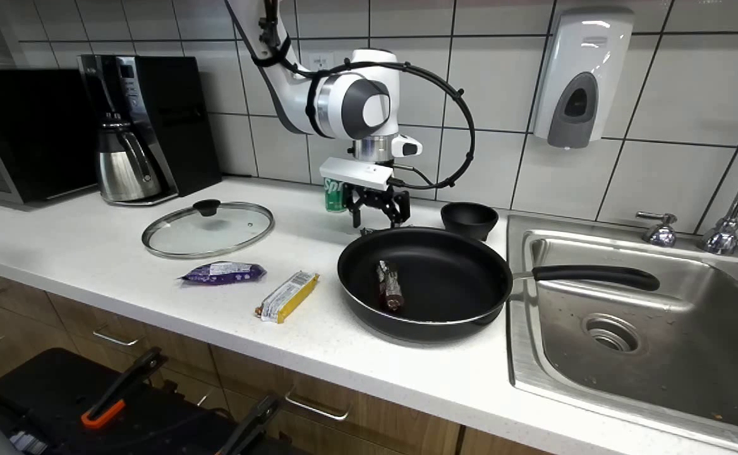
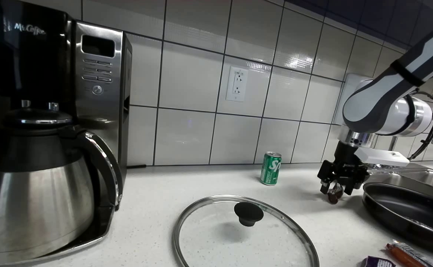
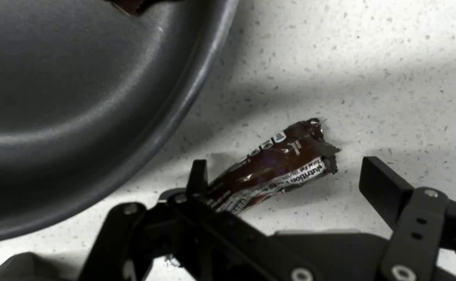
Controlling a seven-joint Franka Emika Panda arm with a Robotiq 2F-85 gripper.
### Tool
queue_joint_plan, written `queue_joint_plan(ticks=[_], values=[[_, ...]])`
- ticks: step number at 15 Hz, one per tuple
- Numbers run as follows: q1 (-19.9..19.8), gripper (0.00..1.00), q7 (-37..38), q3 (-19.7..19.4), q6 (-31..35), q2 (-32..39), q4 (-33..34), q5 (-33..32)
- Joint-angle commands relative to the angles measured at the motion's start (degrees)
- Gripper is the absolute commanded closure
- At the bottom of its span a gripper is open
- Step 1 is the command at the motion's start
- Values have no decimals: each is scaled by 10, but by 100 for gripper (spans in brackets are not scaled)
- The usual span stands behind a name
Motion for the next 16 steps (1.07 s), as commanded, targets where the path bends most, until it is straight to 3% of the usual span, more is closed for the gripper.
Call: queue_joint_plan(ticks=[1, 5, 6, 7, 16], values=[[7, 0, 30, -9, -18, 9, 24, -4], [10, 0, 41, -15, -10, 4, 22, -9], [11, 25, 45, -17, -11, 5, 23, -10], [11, 26, 46, -17, -12, 6, 24, -9], [14, 95, 60, -27, -15, 5, 24, -14]])
